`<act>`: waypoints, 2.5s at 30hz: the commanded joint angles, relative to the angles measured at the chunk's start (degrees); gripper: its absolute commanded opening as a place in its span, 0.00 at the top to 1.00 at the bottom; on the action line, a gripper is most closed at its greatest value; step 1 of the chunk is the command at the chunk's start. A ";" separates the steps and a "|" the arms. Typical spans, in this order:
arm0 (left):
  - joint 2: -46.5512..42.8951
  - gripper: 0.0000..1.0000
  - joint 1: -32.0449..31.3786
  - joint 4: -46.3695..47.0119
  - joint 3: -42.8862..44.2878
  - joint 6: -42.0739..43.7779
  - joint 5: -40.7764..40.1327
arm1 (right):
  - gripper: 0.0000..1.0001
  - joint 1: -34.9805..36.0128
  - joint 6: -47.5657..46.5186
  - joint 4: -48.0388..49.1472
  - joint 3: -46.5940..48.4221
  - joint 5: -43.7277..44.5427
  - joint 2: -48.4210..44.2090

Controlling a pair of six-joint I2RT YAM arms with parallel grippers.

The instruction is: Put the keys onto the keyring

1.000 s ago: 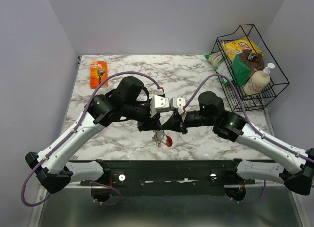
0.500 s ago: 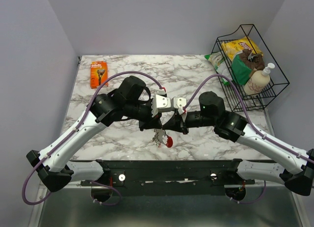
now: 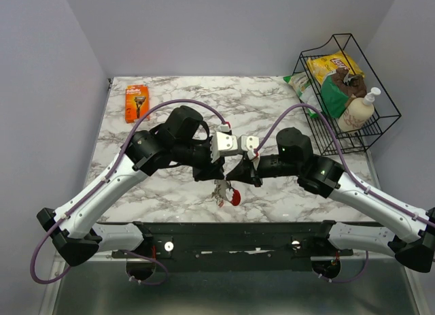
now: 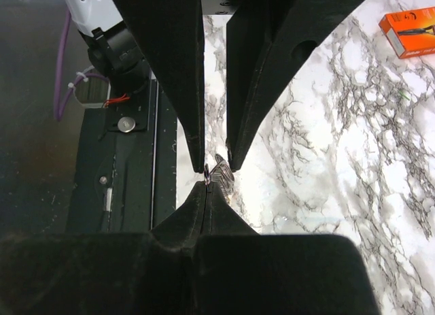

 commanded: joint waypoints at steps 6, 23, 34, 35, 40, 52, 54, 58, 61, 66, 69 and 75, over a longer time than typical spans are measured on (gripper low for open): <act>3.14 0.68 -1.33 -0.16 -0.72 -0.11 -2.89 | 0.99 0.23 -0.35 3.18 0.12 0.01 -0.96; 3.32 0.78 -1.95 2.74 -3.18 -0.99 -1.75 | 0.99 0.31 0.62 5.99 -1.81 2.04 -3.69; -4.05 0.62 -1.95 12.75 -8.44 -3.45 -2.10 | 0.99 0.31 1.76 8.54 -3.30 1.60 -5.35; -4.50 0.62 -1.95 14.33 -8.89 -3.80 -2.01 | 0.99 0.23 1.85 8.63 -3.31 1.51 -5.53; -7.05 0.61 -1.95 17.07 -10.56 -4.50 -0.08 | 0.99 0.23 1.94 8.98 -3.66 1.16 -5.80; -9.07 0.59 -0.29 14.61 -8.19 -3.27 -1.39 | 0.99 0.31 1.58 8.89 -4.10 0.98 -6.41; -9.42 0.58 0.33 15.22 -8.28 -3.27 0.27 | 0.99 0.23 1.50 8.89 -4.18 0.98 -6.50; -9.34 0.58 1.30 15.75 -8.54 -3.54 2.29 | 0.99 0.23 1.58 8.89 -4.18 1.07 -6.59; -8.81 0.58 1.65 15.58 -8.36 -3.45 2.47 | 0.99 0.23 1.58 8.89 -4.18 1.07 -6.85; -7.93 0.58 1.74 15.31 -7.93 -3.27 3.17 | 0.99 0.23 1.58 8.89 -4.10 1.07 -6.76; -7.49 0.58 1.74 15.31 -7.40 -3.10 3.27 | 0.99 0.23 1.58 8.89 -4.18 1.16 -6.85; -6.00 0.59 1.74 15.05 -6.61 -2.83 4.23 | 0.99 0.23 1.50 8.72 -4.01 0.98 -6.67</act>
